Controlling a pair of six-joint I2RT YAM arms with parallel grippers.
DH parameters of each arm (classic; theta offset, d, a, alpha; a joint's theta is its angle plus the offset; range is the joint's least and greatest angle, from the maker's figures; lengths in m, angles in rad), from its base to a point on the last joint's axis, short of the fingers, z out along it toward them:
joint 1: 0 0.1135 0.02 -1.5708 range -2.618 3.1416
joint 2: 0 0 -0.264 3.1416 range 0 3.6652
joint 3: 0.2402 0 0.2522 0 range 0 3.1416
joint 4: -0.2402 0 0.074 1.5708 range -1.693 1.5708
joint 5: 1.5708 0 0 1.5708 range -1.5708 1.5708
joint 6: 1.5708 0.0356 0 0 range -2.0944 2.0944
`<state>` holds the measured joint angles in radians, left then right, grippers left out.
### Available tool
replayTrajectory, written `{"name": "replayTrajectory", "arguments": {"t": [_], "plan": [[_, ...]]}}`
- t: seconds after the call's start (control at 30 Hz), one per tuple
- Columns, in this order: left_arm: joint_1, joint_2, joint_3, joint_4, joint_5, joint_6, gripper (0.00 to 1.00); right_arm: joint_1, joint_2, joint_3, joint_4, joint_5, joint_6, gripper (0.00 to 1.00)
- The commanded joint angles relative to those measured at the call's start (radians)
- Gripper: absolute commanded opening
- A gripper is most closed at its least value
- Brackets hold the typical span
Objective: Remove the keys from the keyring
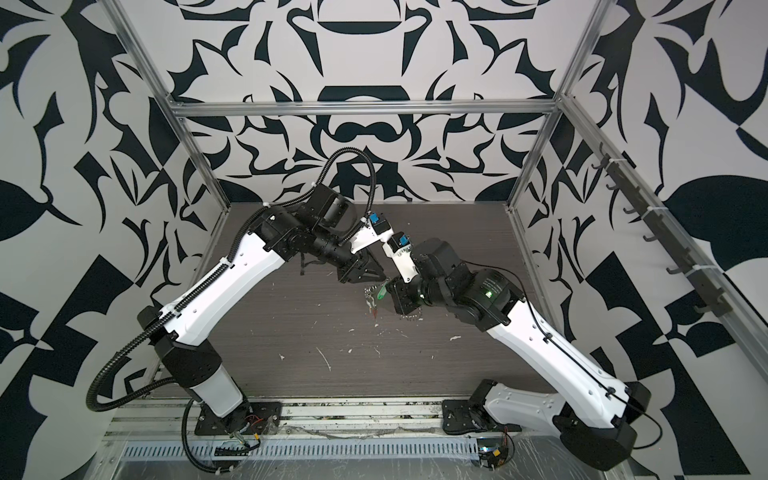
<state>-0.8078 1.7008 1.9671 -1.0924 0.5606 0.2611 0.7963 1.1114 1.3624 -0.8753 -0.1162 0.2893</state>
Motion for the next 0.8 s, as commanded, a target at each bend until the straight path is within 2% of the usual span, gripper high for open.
{"name": "replayTrajectory", "arguments": {"t": [0.0, 0.33, 0.77], "plan": [[-0.012, -0.037, -0.008, -0.013, 0.003, -0.002, 0.29, 0.004, -0.031, 0.048, 0.051, -0.001, 0.016, 0.0], [-0.001, -0.045, -0.028, 0.032, -0.002, -0.062, 0.27, 0.003, -0.064, 0.045, 0.052, 0.024, 0.043, 0.0], [0.003, -0.048, -0.039, 0.046, 0.081, -0.084, 0.26, 0.004, -0.056, 0.06, 0.057, 0.007, 0.046, 0.0]]}}
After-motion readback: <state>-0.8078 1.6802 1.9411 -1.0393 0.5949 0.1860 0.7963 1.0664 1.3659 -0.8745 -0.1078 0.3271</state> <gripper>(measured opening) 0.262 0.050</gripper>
